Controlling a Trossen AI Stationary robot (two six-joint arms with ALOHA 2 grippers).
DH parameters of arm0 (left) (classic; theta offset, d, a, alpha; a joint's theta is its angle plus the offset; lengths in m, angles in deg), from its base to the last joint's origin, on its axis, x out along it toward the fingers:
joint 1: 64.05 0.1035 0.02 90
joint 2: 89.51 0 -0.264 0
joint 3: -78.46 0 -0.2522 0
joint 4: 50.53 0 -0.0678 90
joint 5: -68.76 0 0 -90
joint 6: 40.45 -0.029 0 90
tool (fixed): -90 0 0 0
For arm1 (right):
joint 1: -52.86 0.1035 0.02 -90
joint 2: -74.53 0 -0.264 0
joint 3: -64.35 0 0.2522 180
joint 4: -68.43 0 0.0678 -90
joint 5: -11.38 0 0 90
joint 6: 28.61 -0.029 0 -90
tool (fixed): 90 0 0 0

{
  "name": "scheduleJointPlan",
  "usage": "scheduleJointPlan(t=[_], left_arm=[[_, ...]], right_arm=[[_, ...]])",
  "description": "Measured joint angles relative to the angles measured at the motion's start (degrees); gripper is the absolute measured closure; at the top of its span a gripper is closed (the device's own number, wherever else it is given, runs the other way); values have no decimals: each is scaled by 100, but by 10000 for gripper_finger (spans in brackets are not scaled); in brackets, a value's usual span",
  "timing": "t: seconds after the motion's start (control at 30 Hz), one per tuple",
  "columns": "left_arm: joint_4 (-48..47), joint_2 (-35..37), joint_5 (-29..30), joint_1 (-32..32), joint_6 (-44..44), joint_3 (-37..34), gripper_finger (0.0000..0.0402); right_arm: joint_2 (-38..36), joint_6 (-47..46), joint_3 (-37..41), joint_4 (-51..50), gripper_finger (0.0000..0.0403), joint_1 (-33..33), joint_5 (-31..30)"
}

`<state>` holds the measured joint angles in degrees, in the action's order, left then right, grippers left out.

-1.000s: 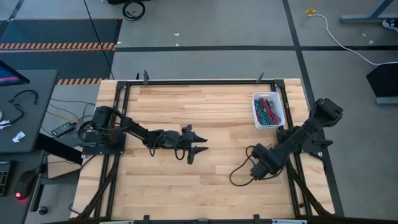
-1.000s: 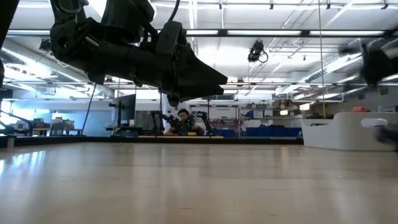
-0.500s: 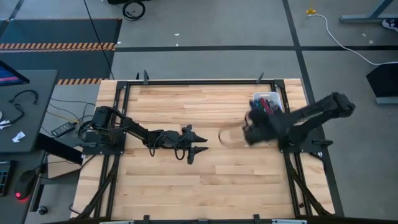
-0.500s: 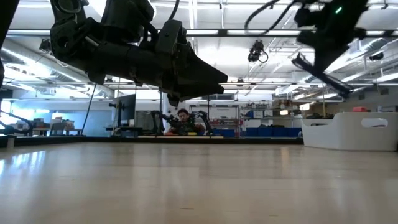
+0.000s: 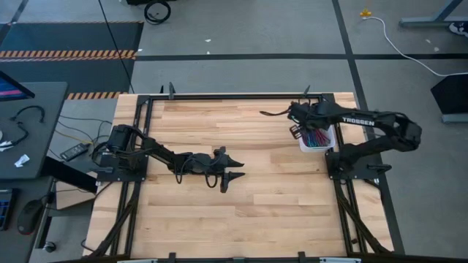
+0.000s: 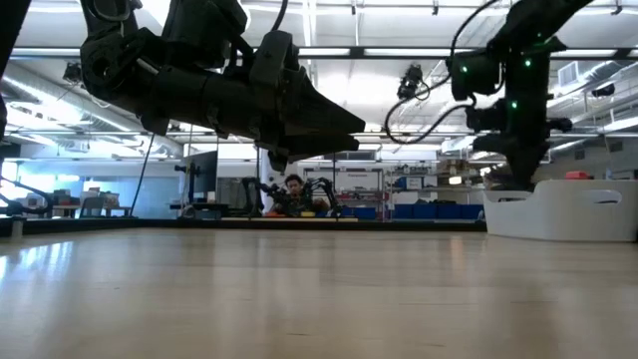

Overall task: Pick and place USB-C Cables
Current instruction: Put the violet charger cable into the white bin, then return to Home Position

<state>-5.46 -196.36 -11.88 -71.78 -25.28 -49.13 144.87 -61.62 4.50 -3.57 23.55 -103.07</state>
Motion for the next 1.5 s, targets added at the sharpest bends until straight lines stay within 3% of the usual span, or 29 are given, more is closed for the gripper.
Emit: scheduleJointPlan(t=[0.23, 0.53, 0.7, 0.83, 0.97, 1.1, 1.33, 1.5], left_arm=[[2, 0, 0, 0, 75, 0, 221], [127, 50, 0, 5, 75, 0, 221], [-216, 558, 4, 15, 0, 0, 221], [-1344, 1428, 100, 7, -193, -2, 221], [-2610, 2479, 905, -110, -438, -2, 221], [-3578, 3486, 1571, -240, -803, 0, 221], [-5112, 5090, 1655, -251, -847, 0, 228], [-6019, 6008, 1652, -254, -765, 0, 236]], right_arm=[[17, 22, 405, 557, 388, -399, 752], [85, 37, 282, 401, 331, -694, 947], [-186, 214, -180, -115, 288, -550, 1049], [-834, 326, -249, -195, 271, 125, 881], [-1803, 267, -50, -32, 272, 1218, 399], [-2836, 173, 264, 391, 278, 2206, 387], [-4548, 790, 1462, 2207, 295, 3450, 1012], [-5589, 1495, 2509, 3558, 315, 3938, 1675]])
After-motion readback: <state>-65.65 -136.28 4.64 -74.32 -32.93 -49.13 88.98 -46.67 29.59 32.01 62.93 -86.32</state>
